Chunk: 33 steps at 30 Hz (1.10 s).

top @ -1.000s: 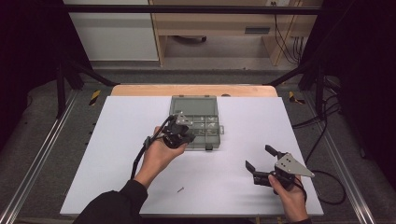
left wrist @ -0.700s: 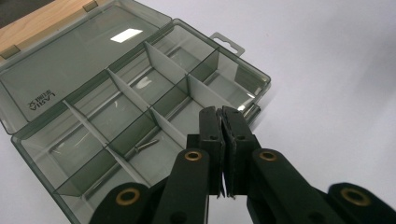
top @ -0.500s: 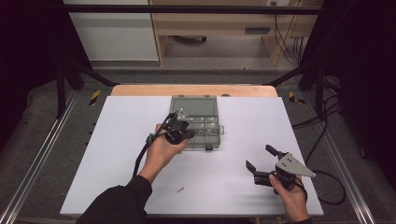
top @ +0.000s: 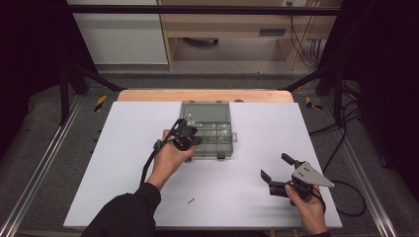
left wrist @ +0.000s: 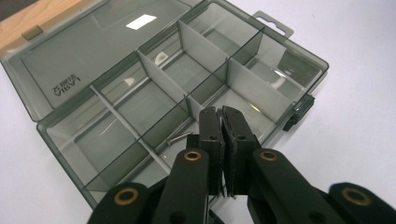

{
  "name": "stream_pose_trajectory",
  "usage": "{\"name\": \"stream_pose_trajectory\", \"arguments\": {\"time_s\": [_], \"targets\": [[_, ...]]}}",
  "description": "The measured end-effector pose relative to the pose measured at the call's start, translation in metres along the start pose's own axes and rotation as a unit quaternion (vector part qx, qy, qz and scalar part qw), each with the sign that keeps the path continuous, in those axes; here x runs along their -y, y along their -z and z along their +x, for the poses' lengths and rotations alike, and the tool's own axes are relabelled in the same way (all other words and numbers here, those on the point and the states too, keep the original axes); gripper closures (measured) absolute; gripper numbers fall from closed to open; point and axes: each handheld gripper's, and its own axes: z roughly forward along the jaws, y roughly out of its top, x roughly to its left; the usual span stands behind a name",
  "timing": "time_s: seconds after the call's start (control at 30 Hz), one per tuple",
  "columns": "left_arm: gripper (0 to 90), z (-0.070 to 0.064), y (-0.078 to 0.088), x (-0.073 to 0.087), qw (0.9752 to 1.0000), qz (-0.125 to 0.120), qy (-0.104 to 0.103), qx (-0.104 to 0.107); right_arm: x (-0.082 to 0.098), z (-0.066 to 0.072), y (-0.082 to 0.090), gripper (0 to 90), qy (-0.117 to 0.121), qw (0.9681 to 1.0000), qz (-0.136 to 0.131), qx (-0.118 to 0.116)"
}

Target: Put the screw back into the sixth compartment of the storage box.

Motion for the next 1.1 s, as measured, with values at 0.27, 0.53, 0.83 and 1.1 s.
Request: {"name": "stream_pose_trajectory", "arguments": {"time_s": [0.27,0.53,0.83,1.1], "targets": [[76.3,-0.002,0.003,-0.001,0.9999,-0.008,-0.009,-0.004,0.000,0.000,0.001,5.3,0.000,1.0000,-0.001,0.001],[46.6,-0.010,0.027,0.003,0.9993,-0.011,-0.035,0.004,-0.001,0.000,0.001,5.0,0.002,1.0000,-0.001,0.001],[22.3,-0.024,0.050,0.015,0.9990,0.001,-0.039,0.023,-0.001,0.001,0.002,4.7,0.001,1.0000,-0.001,0.002],[9.3,-0.038,0.058,0.030,0.9973,0.017,-0.063,0.033,-0.001,0.001,0.002,4.7,0.006,1.0000,-0.003,0.002]]}}
